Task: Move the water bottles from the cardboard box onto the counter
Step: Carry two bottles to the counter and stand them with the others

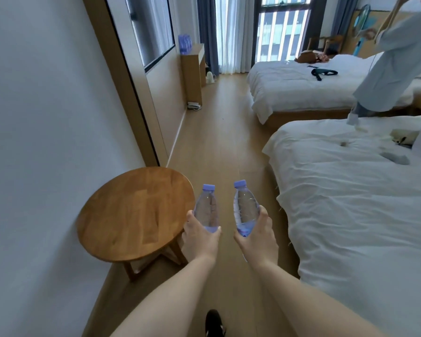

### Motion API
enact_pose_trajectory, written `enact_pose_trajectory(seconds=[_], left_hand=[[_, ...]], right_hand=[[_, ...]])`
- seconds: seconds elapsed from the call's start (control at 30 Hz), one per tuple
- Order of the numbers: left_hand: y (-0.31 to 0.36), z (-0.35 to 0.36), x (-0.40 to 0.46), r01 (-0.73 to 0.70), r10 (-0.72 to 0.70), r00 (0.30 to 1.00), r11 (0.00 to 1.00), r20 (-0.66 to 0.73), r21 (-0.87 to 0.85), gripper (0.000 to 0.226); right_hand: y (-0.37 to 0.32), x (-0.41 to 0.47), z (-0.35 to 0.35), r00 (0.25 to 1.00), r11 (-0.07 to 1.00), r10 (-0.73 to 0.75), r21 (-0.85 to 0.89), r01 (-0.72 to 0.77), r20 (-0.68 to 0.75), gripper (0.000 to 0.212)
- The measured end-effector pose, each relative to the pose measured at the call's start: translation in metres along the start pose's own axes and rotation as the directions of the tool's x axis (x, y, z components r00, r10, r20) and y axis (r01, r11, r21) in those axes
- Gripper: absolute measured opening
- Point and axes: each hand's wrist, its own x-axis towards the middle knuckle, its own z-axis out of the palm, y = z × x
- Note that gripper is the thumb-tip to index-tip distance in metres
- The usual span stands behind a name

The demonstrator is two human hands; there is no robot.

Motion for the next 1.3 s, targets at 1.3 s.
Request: enact_pose_trajectory(seconds=[1.3], left_hand=[[0.378,0.234,0.806,0.06,-0.058,0.991,0.998,-0.121,0.015,0.092]], right_hand=[[-0.157,0.875,0.233,0.995,0.997,0.019,0.069,-0.026,0.1,0.089]])
